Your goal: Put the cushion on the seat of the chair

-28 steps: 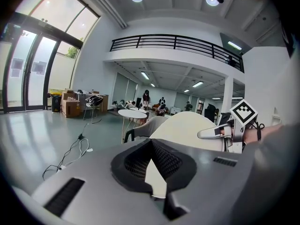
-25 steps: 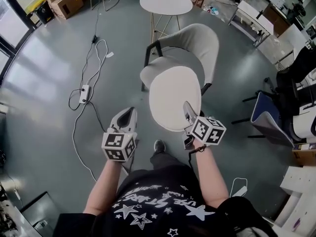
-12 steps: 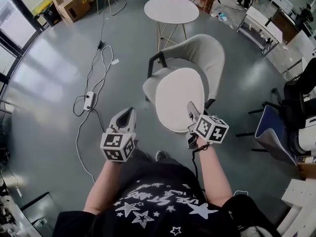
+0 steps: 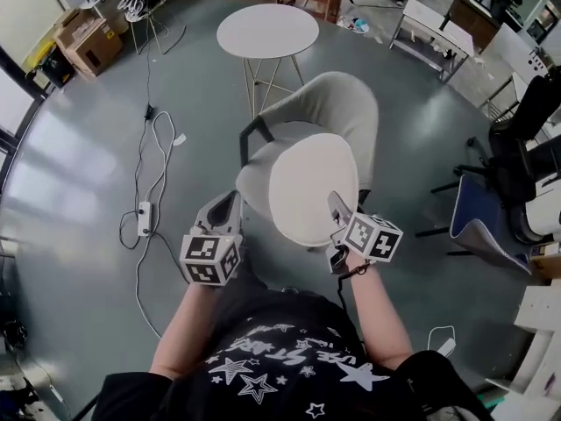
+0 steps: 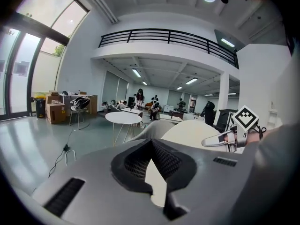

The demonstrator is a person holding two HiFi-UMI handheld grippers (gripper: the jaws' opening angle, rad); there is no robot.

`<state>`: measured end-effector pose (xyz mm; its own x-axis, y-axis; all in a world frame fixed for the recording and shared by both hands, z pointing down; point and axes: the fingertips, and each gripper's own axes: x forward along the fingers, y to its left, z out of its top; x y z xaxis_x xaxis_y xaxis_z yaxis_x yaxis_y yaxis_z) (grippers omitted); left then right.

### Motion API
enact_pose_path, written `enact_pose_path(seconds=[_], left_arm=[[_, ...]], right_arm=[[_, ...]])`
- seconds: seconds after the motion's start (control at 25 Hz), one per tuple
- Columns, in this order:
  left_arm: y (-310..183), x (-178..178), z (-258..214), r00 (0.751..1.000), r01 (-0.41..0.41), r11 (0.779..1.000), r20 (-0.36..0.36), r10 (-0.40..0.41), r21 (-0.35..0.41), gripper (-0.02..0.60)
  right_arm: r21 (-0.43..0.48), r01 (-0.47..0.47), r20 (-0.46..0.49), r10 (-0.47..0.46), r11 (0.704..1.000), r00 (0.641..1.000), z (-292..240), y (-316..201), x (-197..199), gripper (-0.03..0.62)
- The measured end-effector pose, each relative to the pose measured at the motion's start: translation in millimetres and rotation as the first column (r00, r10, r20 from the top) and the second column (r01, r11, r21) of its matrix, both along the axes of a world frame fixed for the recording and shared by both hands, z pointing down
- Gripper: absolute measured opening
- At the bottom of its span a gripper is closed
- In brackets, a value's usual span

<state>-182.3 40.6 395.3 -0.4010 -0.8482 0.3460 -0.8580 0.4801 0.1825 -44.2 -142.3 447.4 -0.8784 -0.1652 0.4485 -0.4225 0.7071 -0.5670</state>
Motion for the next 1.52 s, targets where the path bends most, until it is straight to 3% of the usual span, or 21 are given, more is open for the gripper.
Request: enact_pose_path(seconds=[0.32, 0.6, 0.92, 1.04, 1.28, 1.52], left_arm=[[-66, -78, 23, 0.980, -0.192, 0.980, -0.050, 0.190, -0.041, 0.009], [-107, -138, 39, 0.935, -0.352, 0.932, -0.080, 0.345, -0.092, 0.009], [-144, -190, 75, 0.863, -0.505, 0.851, -0.128, 0.490, -0.145, 0.009], [-160, -209, 91, 0.834, -0.551, 0.817, -0.145, 0.532, -0.172, 0.009], [-173, -190, 119, 0.780, -0.626, 0.749, -0.182, 0.599, -0.216, 0.009], [-172, -163, 160, 0.716, -0.698, 0.672, -0.238, 0.656, -0.250, 0.009]], right_arm=[[-0.022, -0.219, -0.073, 0.217, 0.975, 0.973, 19, -41, -35, 0.058], [-0.052, -0.376, -0.085, 0.371, 0.925, 0.925, 23, -48, -79, 0.058], [-0.158, -0.539, -0.078, 0.533, 0.828, 0.842, 59, -41, -126, 0.058], [-0.169, -0.552, -0.070, 0.548, 0.817, 0.833, 68, -37, -148, 0.058], [-0.242, -0.570, -0.063, 0.574, 0.785, 0.817, 96, -21, -147, 0.058], [-0.220, -0.567, -0.072, 0.567, 0.794, 0.821, 142, -15, -139, 0.058]])
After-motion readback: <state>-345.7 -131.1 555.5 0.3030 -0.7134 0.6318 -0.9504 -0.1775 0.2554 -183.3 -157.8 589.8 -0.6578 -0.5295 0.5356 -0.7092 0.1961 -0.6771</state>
